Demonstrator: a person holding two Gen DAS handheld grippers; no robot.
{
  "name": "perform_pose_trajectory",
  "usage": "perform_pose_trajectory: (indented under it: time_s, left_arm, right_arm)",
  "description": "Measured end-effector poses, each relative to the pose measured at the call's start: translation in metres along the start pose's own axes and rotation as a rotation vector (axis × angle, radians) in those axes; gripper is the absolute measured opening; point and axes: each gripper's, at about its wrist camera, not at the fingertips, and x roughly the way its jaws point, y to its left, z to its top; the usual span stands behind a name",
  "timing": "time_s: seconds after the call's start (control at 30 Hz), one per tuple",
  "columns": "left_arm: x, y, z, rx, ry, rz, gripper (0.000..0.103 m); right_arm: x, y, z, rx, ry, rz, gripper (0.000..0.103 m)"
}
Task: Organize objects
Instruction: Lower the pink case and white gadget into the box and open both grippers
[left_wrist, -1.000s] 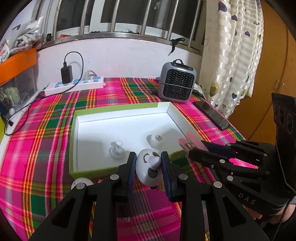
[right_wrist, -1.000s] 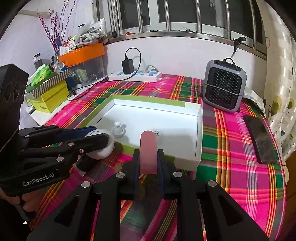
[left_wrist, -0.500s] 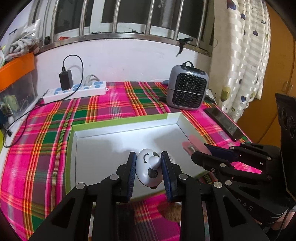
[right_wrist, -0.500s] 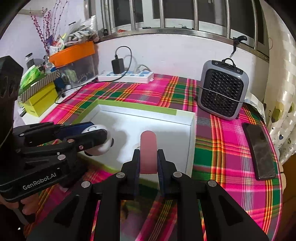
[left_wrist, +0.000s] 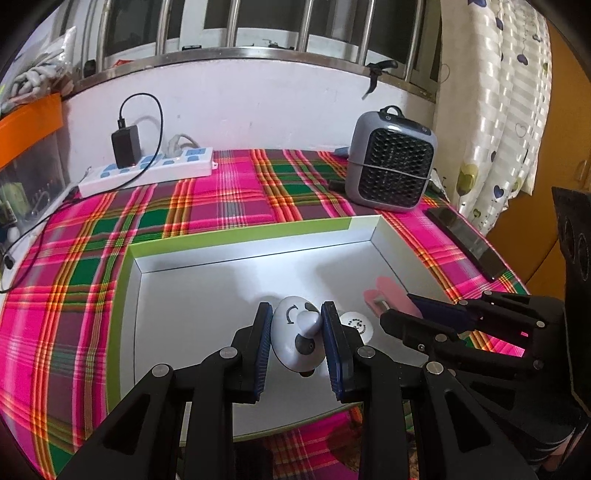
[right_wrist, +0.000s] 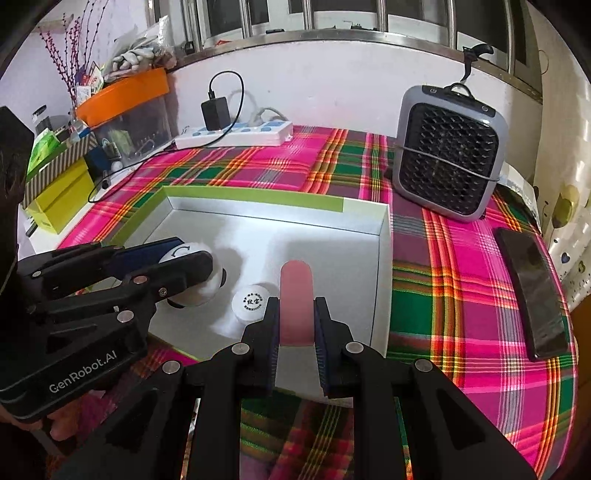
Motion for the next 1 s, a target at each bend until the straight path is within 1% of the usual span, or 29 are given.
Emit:
perform_pose_trajectory:
  time_s: [0.17, 0.37, 0.43, 0.63, 0.67, 0.83, 1.0]
  left_arm:
    - [0.009, 0.000, -0.002, 0.000, 0.030, 0.004, 0.025]
    - [0.013, -0.001, -0.004, 0.003, 0.045, 0.003, 0.025]
    - [0.015, 0.000, -0.005, 0.001, 0.057, 0.002, 0.025]
    - [0.014, 0.000, -0.004, 0.003, 0.057, -0.001, 0.025]
    - [0.014, 0.000, -0.004, 0.003, 0.055, -0.002, 0.025]
    - [0.006, -0.002, -0.003, 0.007, 0.029, -0.009, 0.026]
    - [0.001, -0.005, -0.003, 0.013, 0.016, -0.010, 0.026]
  right_arm:
    - [0.005, 0.001, -0.001, -0.002, 0.018, -0.003, 0.018]
    - [0.008, 0.002, -0.001, 0.003, 0.033, 0.002, 0.018]
    - [0.009, 0.003, -0.001, 0.008, 0.033, 0.004, 0.018]
    - [0.007, 0.003, -0.001, 0.011, 0.022, 0.004, 0.019]
    - [0.006, 0.004, -0.002, 0.009, 0.018, 0.003, 0.021]
    - [-0.003, 0.004, -0.002, 0.013, -0.021, -0.005, 0.025]
    - [-0.008, 0.005, -0.004, 0.020, -0.037, -0.010, 0.032]
